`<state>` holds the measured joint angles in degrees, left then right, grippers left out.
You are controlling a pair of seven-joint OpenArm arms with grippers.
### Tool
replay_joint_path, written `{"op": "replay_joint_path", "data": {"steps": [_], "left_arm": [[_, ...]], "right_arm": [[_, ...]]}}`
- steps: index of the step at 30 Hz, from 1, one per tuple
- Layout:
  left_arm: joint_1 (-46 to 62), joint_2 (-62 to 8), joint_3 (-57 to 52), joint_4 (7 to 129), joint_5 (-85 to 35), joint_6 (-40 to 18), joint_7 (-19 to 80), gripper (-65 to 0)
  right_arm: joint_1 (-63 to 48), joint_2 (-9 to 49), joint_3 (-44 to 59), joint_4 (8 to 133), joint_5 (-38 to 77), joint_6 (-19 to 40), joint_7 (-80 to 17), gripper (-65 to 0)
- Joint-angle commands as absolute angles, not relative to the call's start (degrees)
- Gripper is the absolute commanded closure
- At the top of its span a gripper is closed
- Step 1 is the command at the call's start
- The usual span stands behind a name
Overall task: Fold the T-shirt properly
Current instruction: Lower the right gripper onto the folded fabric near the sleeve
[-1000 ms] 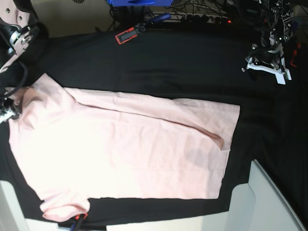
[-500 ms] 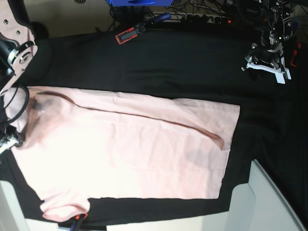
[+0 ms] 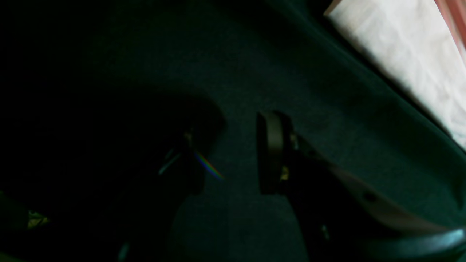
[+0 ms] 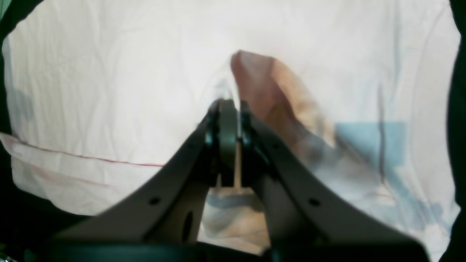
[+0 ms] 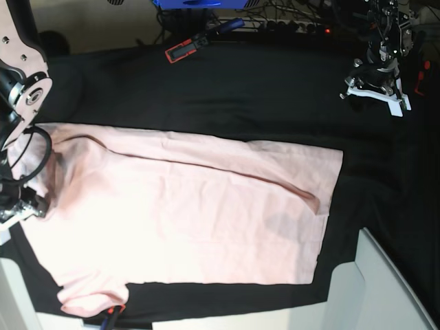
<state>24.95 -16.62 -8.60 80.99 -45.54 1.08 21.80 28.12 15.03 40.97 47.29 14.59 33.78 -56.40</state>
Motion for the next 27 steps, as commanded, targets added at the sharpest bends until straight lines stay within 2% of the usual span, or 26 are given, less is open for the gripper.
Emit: {"op": "replay_joint_path", "data": {"steps": [1,5,6,10,11,16,20,27], "left_arm": [[25.01,-17.36,-9.10,81.98,-45.85,0.66,20.79,-22.3],[25.10,-17.36,-8.84,81.98,-45.85,0.66,20.79,-22.3],[25.10,-17.36,-8.84,81.98,-45.85,0.66,20.79,-22.3],[25.10,-17.36,-8.75,81.98,-45.85,0.66,20.79,-22.3],[25.10,-17.36,-8.75,81.98,-45.85,0.66,20.79,-22.3],[25.10,-17.36,-8.75,81.98,-45.85,0.66,20.79,-22.3],[25.10,-17.36,-8.92,81.80,-45.85,0.66,20.79,-22.3],[25.10,-17.36,-9.01,81.89,-45.85,0.66,20.79,-22.3]], "right_arm": [[30.37,15.87,40.84,48.04,15.60,34.07,-55.25,-0.1],[31.87,15.78,40.84,48.04,15.60,34.07,-55.25,-2.3],[32.31,15.43,40.84,48.04,15.60,34.07,-55.25,-4.8],[33.63,15.08,41.01,48.04,15.87,34.07,-55.25,-22.8],[33.71,15.08,41.27,48.04,15.87,34.07,-55.25,-24.7],[33.89,15.52,40.84,48.48,15.78,35.21,-56.31,-23.5],[27.56,15.96,41.54,52.53,15.96,35.12,-62.11,-20.7],[14.64,5.93,47.87,72.13,15.96,34.95,-68.44,-21.0]]}}
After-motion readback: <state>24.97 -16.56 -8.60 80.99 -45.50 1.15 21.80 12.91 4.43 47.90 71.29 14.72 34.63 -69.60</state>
